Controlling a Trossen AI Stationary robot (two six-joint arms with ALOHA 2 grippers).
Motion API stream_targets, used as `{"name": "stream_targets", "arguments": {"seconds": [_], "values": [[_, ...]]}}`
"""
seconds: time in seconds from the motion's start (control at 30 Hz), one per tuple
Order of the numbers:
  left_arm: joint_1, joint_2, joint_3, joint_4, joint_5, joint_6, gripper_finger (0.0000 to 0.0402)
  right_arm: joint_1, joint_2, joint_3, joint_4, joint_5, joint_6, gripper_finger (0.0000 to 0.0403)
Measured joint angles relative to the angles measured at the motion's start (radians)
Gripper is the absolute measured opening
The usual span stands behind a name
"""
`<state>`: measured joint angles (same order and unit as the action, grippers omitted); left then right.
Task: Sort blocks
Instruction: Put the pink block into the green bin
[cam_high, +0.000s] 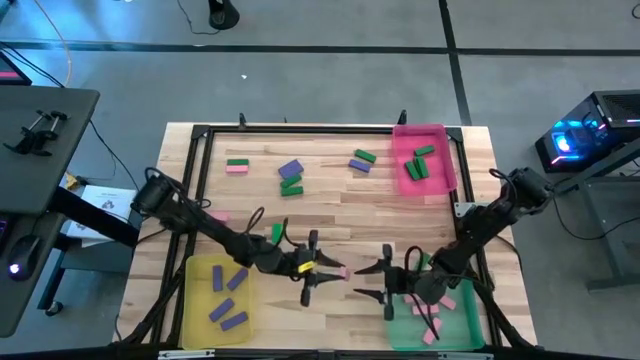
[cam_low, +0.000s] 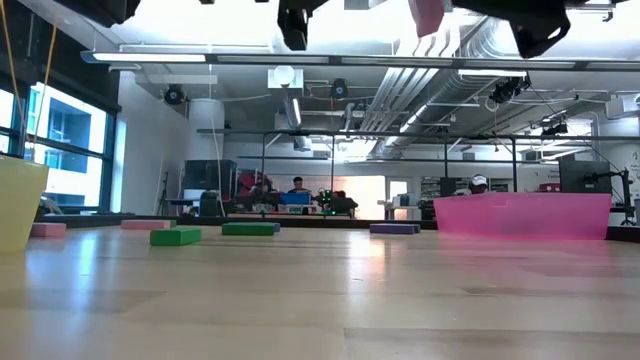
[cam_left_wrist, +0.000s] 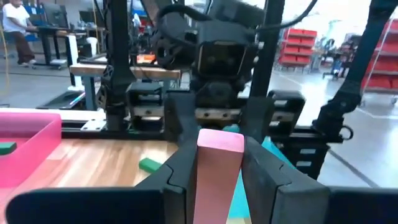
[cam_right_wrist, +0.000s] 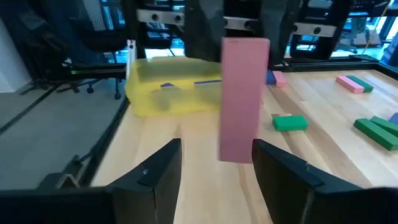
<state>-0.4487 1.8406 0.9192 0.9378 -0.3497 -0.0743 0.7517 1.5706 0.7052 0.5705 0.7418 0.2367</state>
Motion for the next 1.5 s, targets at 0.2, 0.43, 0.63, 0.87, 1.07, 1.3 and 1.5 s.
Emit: {"name": "stream_targets", "arguments": {"seconds": [0.2, 0.43, 0.63, 0.87, 1.07, 1.3, 1.5], "values": [[-0.005, 0.003, 0.0, 0.012, -0.001, -0.003, 0.0076, -0.039, 0.051, 0.0, 0.068, -0.009, -0.04, 0.0181], [-0.004, 0.003, 0.001, 0.017, -0.004, -0.002, 0.0077, -0.081, 0.08, 0.0, 0.094, -0.04, -0.04, 0.0181], [-0.004, 0.003, 0.001, 0.018, -0.007, -0.002, 0.0077, -0.118, 0.08, 0.0, 0.132, -0.088, -0.045, 0.017], [-0.002, 0.003, 0.001, 0.014, -0.016, -0.005, 0.0087, -0.138, 0.08, 0.0, 0.129, -0.13, -0.047, 0.0075], [-0.003, 0.002, 0.002, -0.041, -0.004, -0.064, 0.0151, -0.061, 0.061, 0.001, 0.02, -0.083, 0.028, 0.0074], [-0.003, 0.001, 0.002, -0.12, -0.009, -0.116, 0.0202, 0.167, -0.063, 0.001, -0.415, -0.057, 0.41, 0.0074], [-0.003, 0.001, 0.002, -0.125, -0.011, -0.117, 0.0205, 0.387, -0.12, 0.001, -0.739, -0.228, 0.929, 0.0074]]}}
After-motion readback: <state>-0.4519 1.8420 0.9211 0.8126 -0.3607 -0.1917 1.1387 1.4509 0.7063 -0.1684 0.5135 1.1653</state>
